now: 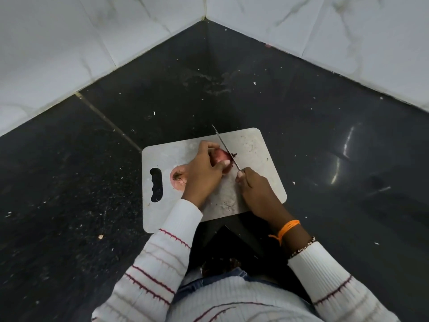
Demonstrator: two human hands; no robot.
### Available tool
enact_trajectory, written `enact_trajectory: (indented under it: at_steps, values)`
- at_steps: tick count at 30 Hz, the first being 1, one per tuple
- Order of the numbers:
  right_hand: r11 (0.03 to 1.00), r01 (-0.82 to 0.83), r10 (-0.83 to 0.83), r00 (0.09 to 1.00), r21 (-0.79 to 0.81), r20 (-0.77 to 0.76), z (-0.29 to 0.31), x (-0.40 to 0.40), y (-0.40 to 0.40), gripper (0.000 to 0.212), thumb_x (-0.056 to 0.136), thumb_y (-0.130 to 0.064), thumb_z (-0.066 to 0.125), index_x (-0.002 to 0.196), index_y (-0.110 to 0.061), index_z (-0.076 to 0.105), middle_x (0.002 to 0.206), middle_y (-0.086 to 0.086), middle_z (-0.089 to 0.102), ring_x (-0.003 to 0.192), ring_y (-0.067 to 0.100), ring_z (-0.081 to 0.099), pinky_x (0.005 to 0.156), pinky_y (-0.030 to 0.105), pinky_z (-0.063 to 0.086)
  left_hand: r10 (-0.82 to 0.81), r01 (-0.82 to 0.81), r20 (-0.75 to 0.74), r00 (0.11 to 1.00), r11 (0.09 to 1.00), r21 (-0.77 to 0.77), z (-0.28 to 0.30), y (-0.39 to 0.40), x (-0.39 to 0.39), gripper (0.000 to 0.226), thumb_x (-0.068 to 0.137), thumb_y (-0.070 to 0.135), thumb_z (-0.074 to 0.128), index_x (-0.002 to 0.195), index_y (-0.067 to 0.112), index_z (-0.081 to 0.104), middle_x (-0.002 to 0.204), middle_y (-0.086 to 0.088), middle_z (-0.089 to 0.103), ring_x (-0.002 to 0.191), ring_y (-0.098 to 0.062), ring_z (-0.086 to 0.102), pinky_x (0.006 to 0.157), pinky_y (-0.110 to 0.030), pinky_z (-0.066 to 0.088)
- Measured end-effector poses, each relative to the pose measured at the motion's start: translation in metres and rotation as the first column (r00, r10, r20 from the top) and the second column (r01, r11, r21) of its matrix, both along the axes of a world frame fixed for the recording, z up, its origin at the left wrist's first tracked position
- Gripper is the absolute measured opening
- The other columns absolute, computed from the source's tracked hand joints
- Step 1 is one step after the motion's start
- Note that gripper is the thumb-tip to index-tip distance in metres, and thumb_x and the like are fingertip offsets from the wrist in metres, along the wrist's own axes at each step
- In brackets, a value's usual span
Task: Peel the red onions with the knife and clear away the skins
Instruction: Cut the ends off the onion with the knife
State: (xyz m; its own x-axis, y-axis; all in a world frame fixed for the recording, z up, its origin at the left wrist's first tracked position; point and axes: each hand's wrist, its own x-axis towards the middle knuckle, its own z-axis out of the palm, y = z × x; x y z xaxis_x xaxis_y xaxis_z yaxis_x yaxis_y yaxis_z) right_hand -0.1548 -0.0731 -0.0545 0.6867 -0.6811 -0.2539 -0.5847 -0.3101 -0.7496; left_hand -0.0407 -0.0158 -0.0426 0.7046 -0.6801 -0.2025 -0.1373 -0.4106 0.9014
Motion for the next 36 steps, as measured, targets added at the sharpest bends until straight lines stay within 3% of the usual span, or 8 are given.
enact_trajectory:
  at_steps: [3, 10, 15, 21, 25, 30, 33, 36]
  values:
    - [0.999, 0.034, -0.035, 0.998, 0.024, 0.047, 0.003, -0.002, 0.008, 0.032, 0.100, -0.025, 0.029, 0.099, -0.001, 0.051, 0.090, 0.012, 0.058, 0.082, 0.027, 0.053, 0.074, 0.038, 0.042, 0.056, -0.056, 0.032, 0.998, 0.998, -0.012, -0.003, -0.001, -0.007, 0.049, 0.085, 0.013, 0.064, 0.129, 0.025, 0.045, 0.130, 0.004, 0.049, 0.112, -0.010, 0.046, 0.094, -0.022, 0.039]
    - [0.997, 0.076, -0.076, 0.997, -0.012, -0.019, 0.002, 0.016, 0.007, 0.021, 0.099, -0.021, 0.032, 0.088, -0.007, 0.042, 0.094, 0.020, 0.058, 0.081, 0.032, 0.054, 0.067, 0.035, 0.037, 0.097, -0.088, 0.120, 0.988, 0.993, -0.077, -0.022, 0.004, -0.016, 0.048, 0.083, 0.016, 0.065, 0.128, 0.022, 0.049, 0.131, 0.000, 0.052, 0.119, -0.015, 0.048, 0.104, -0.036, 0.042]
    - [0.997, 0.052, -0.054, 0.998, -0.054, -0.036, 0.001, 0.005, 0.026, 0.021, 0.100, -0.024, 0.030, 0.086, -0.010, 0.037, 0.084, 0.015, 0.054, 0.076, 0.032, 0.052, 0.064, 0.032, 0.033, 0.154, -0.145, 0.087, 0.984, 0.984, -0.102, -0.020, 0.002, -0.012, 0.043, 0.086, 0.013, 0.061, 0.127, 0.019, 0.050, 0.129, 0.001, 0.052, 0.117, -0.012, 0.048, 0.098, -0.024, 0.039]
    - [0.995, 0.098, -0.100, 0.991, -0.035, -0.087, -0.009, 0.013, -0.006, 0.026, 0.099, -0.019, 0.034, 0.098, 0.002, 0.049, 0.103, 0.028, 0.058, 0.097, 0.042, 0.055, 0.069, 0.033, 0.033, 0.122, -0.117, 0.163, 0.979, 0.992, -0.036, -0.030, 0.013, -0.019, 0.026, 0.081, -0.008, 0.054, 0.103, 0.005, 0.060, 0.095, -0.003, 0.061, 0.089, -0.014, 0.058, 0.081, -0.025, 0.048]
    - [0.996, 0.070, -0.074, 0.994, -0.055, -0.075, -0.013, 0.010, -0.006, 0.023, 0.099, -0.024, 0.034, 0.085, -0.008, 0.041, 0.094, 0.025, 0.060, 0.084, 0.038, 0.056, 0.067, 0.035, 0.037, 0.061, -0.084, 0.339, 0.939, 0.995, 0.054, -0.023, 0.007, -0.013, 0.044, 0.074, -0.008, 0.055, 0.115, 0.009, 0.047, 0.115, -0.005, 0.042, 0.103, -0.015, 0.043, 0.082, -0.011, 0.028]
    - [0.994, 0.057, -0.065, 0.995, -0.092, -0.082, -0.006, 0.022, -0.028, 0.030, 0.100, -0.025, 0.031, 0.094, -0.002, 0.049, 0.084, 0.015, 0.054, 0.074, 0.027, 0.049, 0.065, 0.032, 0.036, -0.023, -0.013, 0.410, 0.912, 0.996, 0.086, -0.005, -0.017, 0.005, 0.068, 0.074, 0.003, 0.060, 0.133, 0.019, 0.031, 0.143, -0.006, 0.025, 0.129, -0.026, 0.028, 0.105, -0.034, 0.031]
    - [0.997, 0.055, -0.057, 0.997, -0.046, -0.049, -0.004, 0.030, -0.035, 0.034, 0.100, -0.025, 0.031, 0.095, 0.002, 0.052, 0.083, 0.011, 0.052, 0.072, 0.022, 0.047, 0.064, 0.030, 0.034, -0.135, 0.114, 0.359, 0.923, 0.990, 0.079, -0.002, -0.026, 0.030, 0.061, 0.084, 0.000, 0.054, 0.136, 0.026, 0.037, 0.142, -0.004, 0.035, 0.129, -0.023, 0.038, 0.102, -0.025, 0.031]
    - [0.995, 0.069, -0.068, 0.998, 0.076, -0.014, -0.004, 0.034, -0.038, 0.038, 0.100, -0.025, 0.029, 0.098, 0.002, 0.056, 0.090, 0.011, 0.055, 0.081, 0.023, 0.050, 0.073, 0.035, 0.039, -0.145, 0.099, 0.376, 0.915, 0.985, 0.139, 0.000, -0.028, 0.044, 0.052, 0.087, 0.004, 0.056, 0.133, 0.023, 0.042, 0.138, -0.007, 0.039, 0.123, -0.024, 0.045, 0.099, -0.025, 0.035]
